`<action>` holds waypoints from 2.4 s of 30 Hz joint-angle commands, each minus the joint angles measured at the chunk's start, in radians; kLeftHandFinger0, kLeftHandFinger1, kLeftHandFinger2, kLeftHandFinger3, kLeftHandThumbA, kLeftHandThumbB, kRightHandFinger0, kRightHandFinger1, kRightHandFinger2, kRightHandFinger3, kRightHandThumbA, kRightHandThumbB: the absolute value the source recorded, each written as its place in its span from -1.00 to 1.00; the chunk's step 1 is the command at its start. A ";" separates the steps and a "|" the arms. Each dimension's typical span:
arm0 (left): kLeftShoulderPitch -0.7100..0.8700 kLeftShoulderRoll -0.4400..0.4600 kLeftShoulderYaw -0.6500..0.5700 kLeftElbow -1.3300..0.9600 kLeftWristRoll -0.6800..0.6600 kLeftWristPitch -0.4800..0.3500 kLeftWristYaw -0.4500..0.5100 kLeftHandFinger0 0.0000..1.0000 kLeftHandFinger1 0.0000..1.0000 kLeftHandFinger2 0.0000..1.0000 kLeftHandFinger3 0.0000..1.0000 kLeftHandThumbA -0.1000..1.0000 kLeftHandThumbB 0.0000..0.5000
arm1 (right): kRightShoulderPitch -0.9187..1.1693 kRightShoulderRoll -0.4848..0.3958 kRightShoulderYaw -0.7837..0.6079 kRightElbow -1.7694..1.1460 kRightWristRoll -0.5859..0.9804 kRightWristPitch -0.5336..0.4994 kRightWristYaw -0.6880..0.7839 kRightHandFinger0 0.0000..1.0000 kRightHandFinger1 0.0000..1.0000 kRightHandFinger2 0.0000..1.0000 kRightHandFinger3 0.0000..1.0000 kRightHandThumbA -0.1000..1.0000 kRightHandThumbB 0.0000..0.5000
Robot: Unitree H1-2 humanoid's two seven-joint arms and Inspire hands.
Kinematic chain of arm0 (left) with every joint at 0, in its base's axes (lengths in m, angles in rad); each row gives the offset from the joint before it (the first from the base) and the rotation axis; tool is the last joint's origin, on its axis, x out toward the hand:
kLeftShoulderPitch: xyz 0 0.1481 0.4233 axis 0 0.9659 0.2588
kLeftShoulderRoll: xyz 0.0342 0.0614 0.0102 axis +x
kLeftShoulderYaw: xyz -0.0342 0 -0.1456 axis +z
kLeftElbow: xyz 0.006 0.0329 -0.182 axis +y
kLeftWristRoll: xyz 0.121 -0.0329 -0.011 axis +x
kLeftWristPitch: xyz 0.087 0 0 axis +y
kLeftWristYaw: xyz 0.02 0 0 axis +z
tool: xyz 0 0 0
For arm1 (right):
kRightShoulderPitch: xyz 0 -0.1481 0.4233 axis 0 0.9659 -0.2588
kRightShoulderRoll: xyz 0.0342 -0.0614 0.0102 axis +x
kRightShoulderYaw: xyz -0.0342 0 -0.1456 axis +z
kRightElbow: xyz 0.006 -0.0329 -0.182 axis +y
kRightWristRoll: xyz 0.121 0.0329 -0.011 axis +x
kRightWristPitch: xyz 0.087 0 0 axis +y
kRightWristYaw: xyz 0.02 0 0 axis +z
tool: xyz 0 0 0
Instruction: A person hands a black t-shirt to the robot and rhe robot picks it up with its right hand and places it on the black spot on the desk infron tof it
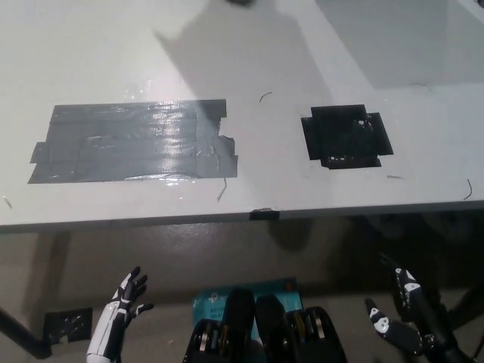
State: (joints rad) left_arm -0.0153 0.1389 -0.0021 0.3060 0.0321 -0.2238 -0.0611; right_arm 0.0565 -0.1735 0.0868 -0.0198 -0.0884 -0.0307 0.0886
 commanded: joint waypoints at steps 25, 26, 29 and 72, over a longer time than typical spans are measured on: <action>-0.009 0.016 -0.006 -0.024 0.018 -0.022 -0.009 0.67 1.00 1.00 1.00 1.00 1.00 | -0.659 0.041 -0.080 -0.276 -0.054 0.350 0.015 1.00 1.00 1.00 1.00 0.87 0.67; -0.006 0.015 -0.006 -0.027 0.020 -0.021 -0.008 0.69 1.00 1.00 1.00 1.00 1.00 | -0.695 0.047 -0.076 -0.219 -0.051 0.344 0.013 1.00 1.00 1.00 1.00 0.85 0.69; -0.005 0.018 -0.008 -0.032 0.027 -0.017 -0.007 0.72 1.00 1.00 1.00 1.00 1.00 | -0.764 0.063 -0.076 -0.117 -0.050 0.359 0.005 1.00 1.00 1.00 1.00 0.84 0.80; -0.073 0.045 -0.019 -0.070 0.059 0.012 -0.024 0.72 1.00 1.00 1.00 1.00 1.00 | -1.375 0.216 -0.256 0.886 0.151 0.058 -0.117 -1.00 -0.10 0.56 0.32 -1.00 -0.34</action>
State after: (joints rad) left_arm -0.0726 0.1602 -0.0107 0.2683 0.0762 -0.2118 -0.0706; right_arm -1.2452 0.0429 -0.1387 0.9365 -0.0125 0.1492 -0.0409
